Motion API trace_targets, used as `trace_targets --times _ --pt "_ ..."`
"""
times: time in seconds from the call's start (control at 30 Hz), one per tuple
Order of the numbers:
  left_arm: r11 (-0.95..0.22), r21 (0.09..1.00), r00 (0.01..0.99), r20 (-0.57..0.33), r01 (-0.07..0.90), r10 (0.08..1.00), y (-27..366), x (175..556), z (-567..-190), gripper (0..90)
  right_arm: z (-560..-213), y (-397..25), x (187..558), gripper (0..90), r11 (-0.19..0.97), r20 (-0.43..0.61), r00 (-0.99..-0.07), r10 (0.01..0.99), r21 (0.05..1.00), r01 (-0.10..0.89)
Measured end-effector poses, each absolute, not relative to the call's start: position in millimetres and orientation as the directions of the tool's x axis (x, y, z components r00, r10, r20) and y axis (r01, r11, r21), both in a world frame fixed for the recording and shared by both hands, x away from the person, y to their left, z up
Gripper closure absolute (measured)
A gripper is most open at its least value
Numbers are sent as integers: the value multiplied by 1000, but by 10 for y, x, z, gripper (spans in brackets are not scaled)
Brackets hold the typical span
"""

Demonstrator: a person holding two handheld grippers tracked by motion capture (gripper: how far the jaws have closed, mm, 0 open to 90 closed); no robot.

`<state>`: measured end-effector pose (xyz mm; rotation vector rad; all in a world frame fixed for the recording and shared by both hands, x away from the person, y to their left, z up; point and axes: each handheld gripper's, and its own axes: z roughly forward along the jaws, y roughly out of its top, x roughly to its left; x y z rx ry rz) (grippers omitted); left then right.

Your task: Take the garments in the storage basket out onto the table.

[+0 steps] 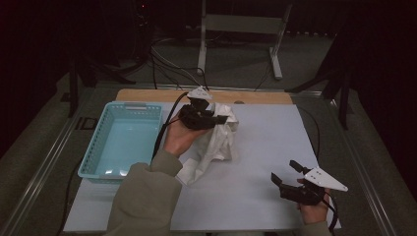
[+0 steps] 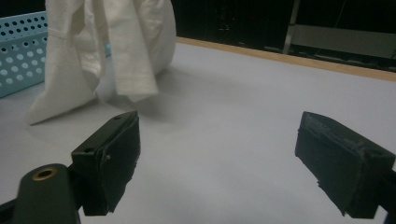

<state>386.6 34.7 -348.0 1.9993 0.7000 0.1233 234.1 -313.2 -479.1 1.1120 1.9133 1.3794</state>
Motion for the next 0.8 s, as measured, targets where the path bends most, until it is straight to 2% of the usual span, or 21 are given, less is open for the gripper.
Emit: trace_targets --times 0.8 --pt "-381 810 828 -213 446 518 85 3896 -3737 781 -4789 -3136 2337 140 141 46 -525 850 940 310"
